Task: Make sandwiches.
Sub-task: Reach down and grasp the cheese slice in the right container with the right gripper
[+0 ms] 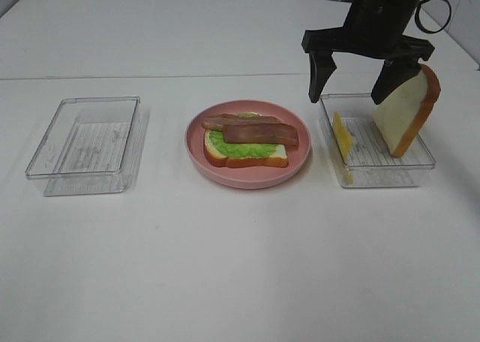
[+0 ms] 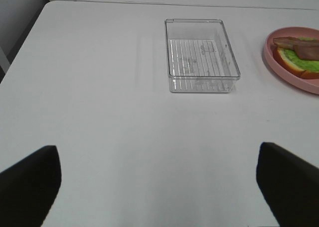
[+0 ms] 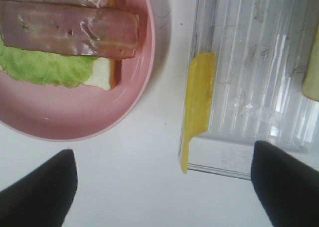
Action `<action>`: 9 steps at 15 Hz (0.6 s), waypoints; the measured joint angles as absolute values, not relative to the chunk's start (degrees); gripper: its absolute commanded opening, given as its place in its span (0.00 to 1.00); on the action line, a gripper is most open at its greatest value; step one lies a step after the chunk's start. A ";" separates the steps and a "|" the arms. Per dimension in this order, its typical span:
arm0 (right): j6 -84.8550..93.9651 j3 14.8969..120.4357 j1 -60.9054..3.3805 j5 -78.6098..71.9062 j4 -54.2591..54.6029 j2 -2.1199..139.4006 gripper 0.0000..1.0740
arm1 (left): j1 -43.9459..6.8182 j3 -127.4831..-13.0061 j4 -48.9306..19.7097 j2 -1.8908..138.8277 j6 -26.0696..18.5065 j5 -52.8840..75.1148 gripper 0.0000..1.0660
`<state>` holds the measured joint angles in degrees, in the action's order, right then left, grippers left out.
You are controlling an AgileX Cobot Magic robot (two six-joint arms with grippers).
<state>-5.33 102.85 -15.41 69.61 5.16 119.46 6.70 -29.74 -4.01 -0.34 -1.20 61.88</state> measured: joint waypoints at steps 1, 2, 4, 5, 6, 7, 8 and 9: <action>-5.16 102.85 -15.41 69.61 5.56 120.38 0.85 | 6.70 -29.74 -4.01 -0.34 -1.20 61.88 0.94; -5.10 102.85 -15.41 69.61 5.56 121.52 0.85 | 6.70 -29.74 -4.01 -0.34 -1.20 61.88 0.94; -5.10 102.85 -15.41 69.61 4.87 124.62 0.83 | 6.70 -29.74 -4.01 -0.34 -1.20 61.88 0.94; -5.04 102.85 -15.41 69.61 4.47 125.76 0.83 | 6.70 -29.74 -4.01 -0.34 -1.20 61.88 0.94; -5.04 102.85 -15.41 69.61 4.47 126.28 0.82 | 6.70 -29.74 -4.01 -0.34 -1.20 61.88 0.94; -5.04 102.85 -15.41 69.61 4.24 127.14 0.81 | 6.70 -29.74 -4.01 -0.34 -1.20 61.88 0.94; -5.04 102.85 -15.41 69.61 4.18 127.65 0.78 | 6.70 -29.74 -4.01 -0.34 -1.20 61.88 0.94; -5.04 102.85 -15.41 69.61 4.13 127.88 0.77 | 6.70 -29.74 -4.01 -0.34 -1.20 61.88 0.94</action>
<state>-5.04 102.85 -15.41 69.61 4.13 127.88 6.70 -29.74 -4.01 -0.34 -1.20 61.88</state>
